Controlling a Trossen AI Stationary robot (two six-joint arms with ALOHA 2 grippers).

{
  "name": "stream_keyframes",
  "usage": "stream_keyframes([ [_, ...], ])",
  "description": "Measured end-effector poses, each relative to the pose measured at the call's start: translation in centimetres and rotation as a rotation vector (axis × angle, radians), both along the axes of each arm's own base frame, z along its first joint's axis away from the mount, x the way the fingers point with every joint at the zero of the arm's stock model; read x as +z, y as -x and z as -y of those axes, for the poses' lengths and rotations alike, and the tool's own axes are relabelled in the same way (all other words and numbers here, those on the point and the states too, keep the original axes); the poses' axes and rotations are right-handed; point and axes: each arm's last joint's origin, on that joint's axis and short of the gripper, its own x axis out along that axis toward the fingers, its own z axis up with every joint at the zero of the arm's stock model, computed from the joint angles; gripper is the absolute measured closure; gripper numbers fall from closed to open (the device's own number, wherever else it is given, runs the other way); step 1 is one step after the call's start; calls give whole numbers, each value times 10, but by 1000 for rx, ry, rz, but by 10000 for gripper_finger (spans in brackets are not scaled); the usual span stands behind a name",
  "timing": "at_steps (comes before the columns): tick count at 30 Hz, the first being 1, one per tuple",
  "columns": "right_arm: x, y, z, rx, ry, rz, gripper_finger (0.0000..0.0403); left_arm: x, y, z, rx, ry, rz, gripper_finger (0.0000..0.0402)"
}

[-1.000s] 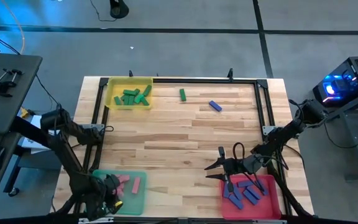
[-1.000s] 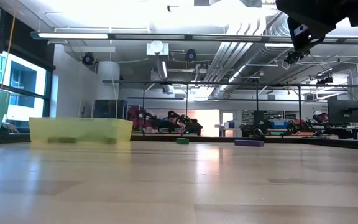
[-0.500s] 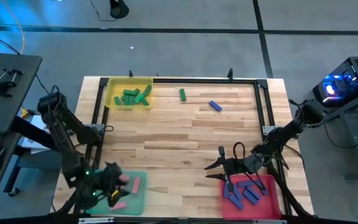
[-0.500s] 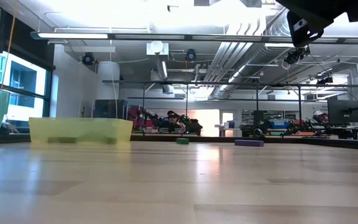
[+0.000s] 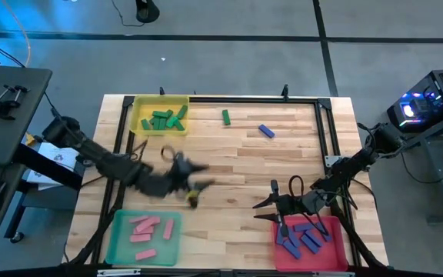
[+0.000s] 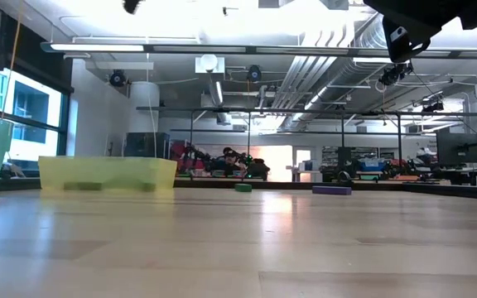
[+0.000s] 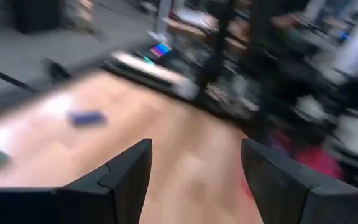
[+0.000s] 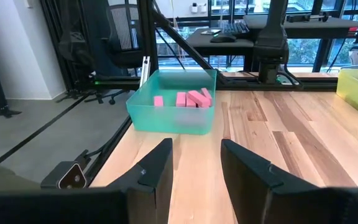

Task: Sort blocks
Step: Put the green block into the yellow bin

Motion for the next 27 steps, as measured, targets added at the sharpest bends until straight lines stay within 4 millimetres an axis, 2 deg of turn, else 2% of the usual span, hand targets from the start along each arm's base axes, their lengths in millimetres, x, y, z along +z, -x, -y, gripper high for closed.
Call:
stream_keyframes([
  [5,0,0,0,0,-2,-2,284,0,-34,-60,197,-109,18,167],
  [10,-1,0,0,-1,-3,-11,284,-10,-75,-116,336,-159,-87,167],
  [13,-1,0,0,-1,-8,-11,284,-19,-99,-152,409,-113,-211,167],
  [18,-1,0,0,-2,-12,-10,284,-40,-127,-213,562,44,-394,168],
  [22,-1,0,0,-2,-12,-17,284,-64,-146,-246,594,114,-477,175],
  [27,-2,0,0,-4,-20,-25,284,-98,-160,-274,632,199,-513,185],
])
